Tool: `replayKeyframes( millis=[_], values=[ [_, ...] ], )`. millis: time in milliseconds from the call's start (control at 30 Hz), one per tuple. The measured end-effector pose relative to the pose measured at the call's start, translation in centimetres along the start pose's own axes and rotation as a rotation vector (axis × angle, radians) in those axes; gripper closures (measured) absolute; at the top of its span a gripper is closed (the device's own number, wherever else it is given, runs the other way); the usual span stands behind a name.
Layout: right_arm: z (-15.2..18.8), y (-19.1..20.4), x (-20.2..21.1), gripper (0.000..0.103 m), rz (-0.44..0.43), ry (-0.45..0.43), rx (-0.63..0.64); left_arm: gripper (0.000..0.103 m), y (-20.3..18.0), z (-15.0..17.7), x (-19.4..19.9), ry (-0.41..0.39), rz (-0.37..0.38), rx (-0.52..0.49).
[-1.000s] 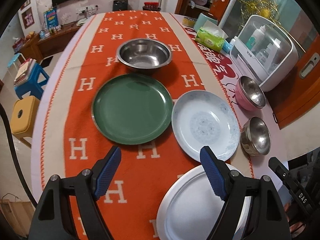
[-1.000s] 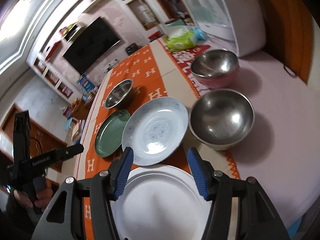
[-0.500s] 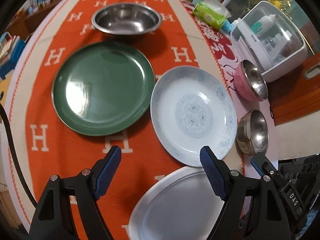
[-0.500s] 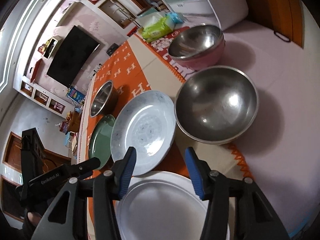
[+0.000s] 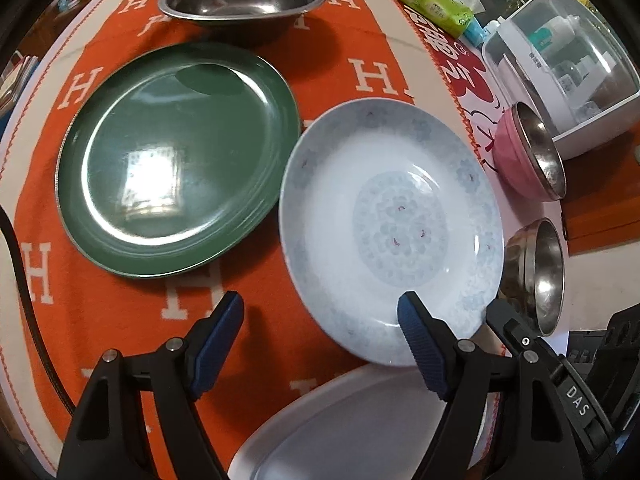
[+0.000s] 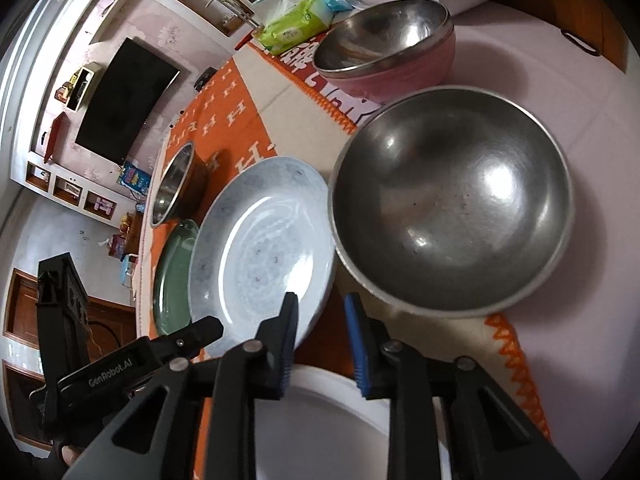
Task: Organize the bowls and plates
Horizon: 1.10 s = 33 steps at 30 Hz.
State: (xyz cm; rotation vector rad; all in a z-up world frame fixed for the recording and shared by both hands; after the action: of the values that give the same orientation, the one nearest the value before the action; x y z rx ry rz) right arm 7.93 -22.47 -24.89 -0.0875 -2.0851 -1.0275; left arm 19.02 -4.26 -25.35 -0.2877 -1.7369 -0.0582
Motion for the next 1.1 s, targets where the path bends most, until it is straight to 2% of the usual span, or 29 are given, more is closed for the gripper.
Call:
replayKeyframes(
  millis=[167, 200, 333, 467, 633, 733, 800, 900, 1100],
  values=[
    [-0.2, -0.1, -1.0, 0.087, -0.001, -0.001, -0.007, 0.033, -0.5, -0.4, -0.9, -0.005, -0.017, -0.008],
    [-0.3, -0.2, -1.2, 0.087, -0.002, -0.001, -0.006, 0.04, -0.5, -0.5, -1.1, -0.005, -0.016, -0.009],
    [-0.5, -0.2, -1.9, 0.091, -0.008, -0.003, 0.007, 0.047, -0.9, -0.8, -1.3, -0.029, -0.015, -0.012],
    [-0.7, -0.4, -2.4, 0.091, -0.014, -0.008, 0.006, 0.05, -1.2, -1.1, -1.4, -0.053, -0.022, -0.023],
    [-0.8, -0.4, -2.8, 0.091, 0.001, -0.011, 0.026, 0.059, -1.6, -1.2, -1.4, -0.082, -0.041, -0.045],
    [-1.0, -0.5, -3.1, 0.091, 0.003, -0.007, 0.033, 0.061, -1.5, -1.2, -1.4, -0.092, -0.053, -0.051],
    [-1.2, -0.5, -3.3, 0.091, 0.001, -0.001, 0.035, 0.069, -1.3, -1.2, -1.3, -0.098, -0.068, -0.05],
    [-1.2, -0.6, -3.2, 0.091, -0.007, 0.008, 0.035, 0.074, -0.8, -1.4, -1.3, -0.098, -0.055, -0.045],
    [-1.3, -0.3, -3.2, 0.091, 0.011, 0.031, 0.076, 0.078, -0.5, -1.4, -1.2, -0.093, -0.048, -0.065]
  ],
)
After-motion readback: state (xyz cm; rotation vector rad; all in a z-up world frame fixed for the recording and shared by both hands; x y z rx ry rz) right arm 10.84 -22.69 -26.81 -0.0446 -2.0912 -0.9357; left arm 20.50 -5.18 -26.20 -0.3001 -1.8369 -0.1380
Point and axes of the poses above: each gripper's, at about its wrist camera, not at the fingertips, and x roughly against the way its jaws point, y to its left, z to its underside, the point moved 2 cm from there along -x, roughly the way its jaws point, and after that the axes turned 10 degrees about -z, right-handed, at the moved point
